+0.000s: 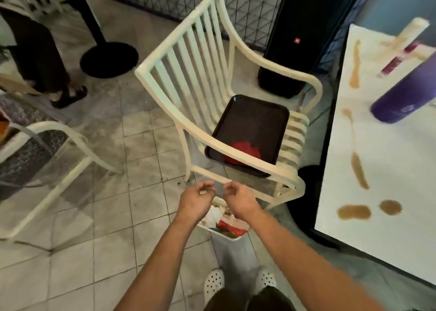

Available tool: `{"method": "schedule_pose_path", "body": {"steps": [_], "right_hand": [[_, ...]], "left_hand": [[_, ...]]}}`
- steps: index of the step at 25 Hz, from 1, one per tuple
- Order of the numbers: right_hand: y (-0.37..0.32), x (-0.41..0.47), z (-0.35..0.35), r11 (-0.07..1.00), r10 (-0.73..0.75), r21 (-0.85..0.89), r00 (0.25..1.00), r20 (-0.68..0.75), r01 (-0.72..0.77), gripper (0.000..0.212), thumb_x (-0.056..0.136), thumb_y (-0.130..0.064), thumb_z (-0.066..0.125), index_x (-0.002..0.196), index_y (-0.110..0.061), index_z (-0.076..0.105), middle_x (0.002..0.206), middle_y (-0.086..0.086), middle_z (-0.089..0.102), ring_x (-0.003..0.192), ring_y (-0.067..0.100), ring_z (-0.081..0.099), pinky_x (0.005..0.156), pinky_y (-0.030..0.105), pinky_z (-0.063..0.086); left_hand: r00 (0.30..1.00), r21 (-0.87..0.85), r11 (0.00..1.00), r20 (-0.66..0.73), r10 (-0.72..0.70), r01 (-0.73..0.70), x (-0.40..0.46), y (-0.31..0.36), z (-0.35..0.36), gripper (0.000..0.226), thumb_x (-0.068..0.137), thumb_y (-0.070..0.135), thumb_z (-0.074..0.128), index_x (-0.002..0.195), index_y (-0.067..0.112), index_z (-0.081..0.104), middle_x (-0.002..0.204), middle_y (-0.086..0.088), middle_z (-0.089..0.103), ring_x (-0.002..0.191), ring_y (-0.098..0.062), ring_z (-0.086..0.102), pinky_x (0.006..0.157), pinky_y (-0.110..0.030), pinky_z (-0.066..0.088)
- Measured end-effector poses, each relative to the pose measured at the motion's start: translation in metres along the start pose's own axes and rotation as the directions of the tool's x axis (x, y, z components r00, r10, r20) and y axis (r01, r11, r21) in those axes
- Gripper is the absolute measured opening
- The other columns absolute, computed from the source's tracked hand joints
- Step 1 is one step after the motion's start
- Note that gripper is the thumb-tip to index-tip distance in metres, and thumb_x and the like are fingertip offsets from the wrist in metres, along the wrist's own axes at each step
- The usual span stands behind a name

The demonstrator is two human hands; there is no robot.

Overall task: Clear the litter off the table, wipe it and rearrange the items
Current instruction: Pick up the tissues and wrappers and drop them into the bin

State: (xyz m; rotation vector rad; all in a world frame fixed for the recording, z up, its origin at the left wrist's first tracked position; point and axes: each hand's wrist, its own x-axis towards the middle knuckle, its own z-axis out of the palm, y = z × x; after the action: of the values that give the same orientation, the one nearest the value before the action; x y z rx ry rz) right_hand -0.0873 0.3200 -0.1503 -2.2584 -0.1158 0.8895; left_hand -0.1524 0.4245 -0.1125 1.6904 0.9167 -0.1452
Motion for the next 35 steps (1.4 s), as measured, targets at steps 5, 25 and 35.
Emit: {"method": "schedule_pose_path", "body": {"steps": [5,25,35], "right_hand": [[-0.052,-0.066,-0.089,0.979,-0.186,-0.101,0.978,-0.094,0.176,0.027,0.087,-0.007,0.051,0.112,-0.007,0.061,0.096,0.005,0.062,0.089,0.017,0.057,0.073,0.014,0.037],[0.137,-0.11,-0.456,0.999,-0.002,0.029,0.803,-0.596,0.024,0.027,0.085,-0.009,0.054,0.11,-0.009,0.063,0.113,0.011,0.064,0.095,0.025,0.058,0.075,0.024,0.04],[0.271,-0.067,-0.539,0.922,-0.034,-0.346,0.853,-0.521,-0.174,0.043,0.091,-0.022,0.05,0.134,-0.021,0.043,0.147,0.004,0.028,0.135,0.025,0.025,0.103,0.04,0.036]], "left_hand": [[0.994,-0.128,0.987,0.034,0.101,-0.096,-0.05,0.089,0.0,0.019,0.089,0.013,0.054,0.1,0.022,0.067,0.101,-0.005,0.067,0.085,-0.018,0.059,0.075,-0.03,0.047],[0.779,0.06,0.86,0.46,0.426,-0.506,-0.138,0.309,0.303,0.025,0.088,0.008,0.052,0.108,0.013,0.065,0.099,-0.005,0.062,0.078,-0.012,0.053,0.064,-0.009,0.04],[0.805,0.475,0.665,0.473,0.359,-0.576,-0.075,0.325,0.443,0.038,0.086,0.018,0.054,0.124,0.021,0.054,0.136,-0.005,0.044,0.115,-0.024,0.052,0.096,-0.029,0.043]]}}
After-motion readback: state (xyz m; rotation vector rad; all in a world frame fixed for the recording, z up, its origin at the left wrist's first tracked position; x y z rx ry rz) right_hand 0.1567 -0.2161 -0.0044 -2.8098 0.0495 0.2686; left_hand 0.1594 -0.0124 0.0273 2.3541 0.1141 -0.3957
